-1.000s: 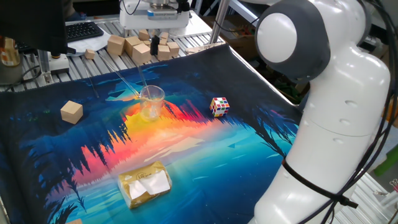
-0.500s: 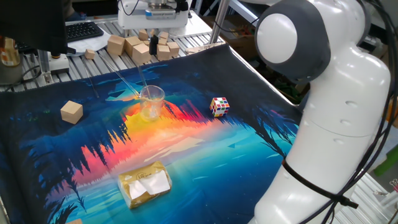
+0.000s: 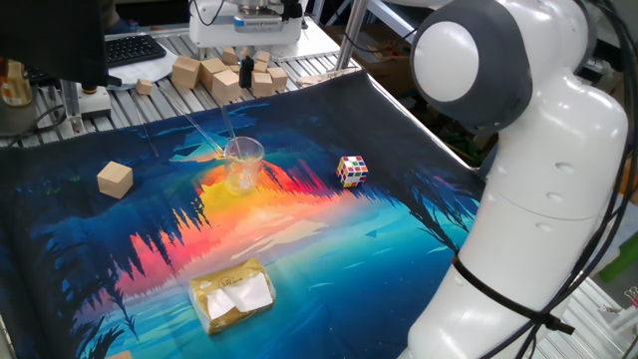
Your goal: Shake the test tube
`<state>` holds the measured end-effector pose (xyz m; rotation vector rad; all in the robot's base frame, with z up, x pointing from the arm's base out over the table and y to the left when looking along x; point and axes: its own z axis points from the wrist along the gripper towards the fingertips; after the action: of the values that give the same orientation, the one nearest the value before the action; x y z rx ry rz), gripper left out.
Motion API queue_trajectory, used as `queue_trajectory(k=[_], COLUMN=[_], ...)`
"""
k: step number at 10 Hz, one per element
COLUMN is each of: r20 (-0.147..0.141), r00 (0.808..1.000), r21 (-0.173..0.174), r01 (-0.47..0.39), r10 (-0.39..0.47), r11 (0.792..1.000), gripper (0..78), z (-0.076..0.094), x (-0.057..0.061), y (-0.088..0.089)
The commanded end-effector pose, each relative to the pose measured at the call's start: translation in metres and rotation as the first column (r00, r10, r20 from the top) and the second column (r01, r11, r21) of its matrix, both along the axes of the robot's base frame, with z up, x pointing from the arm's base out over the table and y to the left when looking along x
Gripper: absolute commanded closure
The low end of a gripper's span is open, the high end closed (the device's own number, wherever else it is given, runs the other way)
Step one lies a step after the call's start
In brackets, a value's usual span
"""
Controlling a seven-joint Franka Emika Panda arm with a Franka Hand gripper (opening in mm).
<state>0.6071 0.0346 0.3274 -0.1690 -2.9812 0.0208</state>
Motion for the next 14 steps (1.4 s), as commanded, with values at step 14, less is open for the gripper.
queue_trajectory(k=[14], r20=[-0.025], r00=[0.999], r21=[-0.03], r01=[0.044], r10=[-0.044], r11=[0.999], gripper=[77.6], z=[-0.016], x=[0.053], y=[0.006])
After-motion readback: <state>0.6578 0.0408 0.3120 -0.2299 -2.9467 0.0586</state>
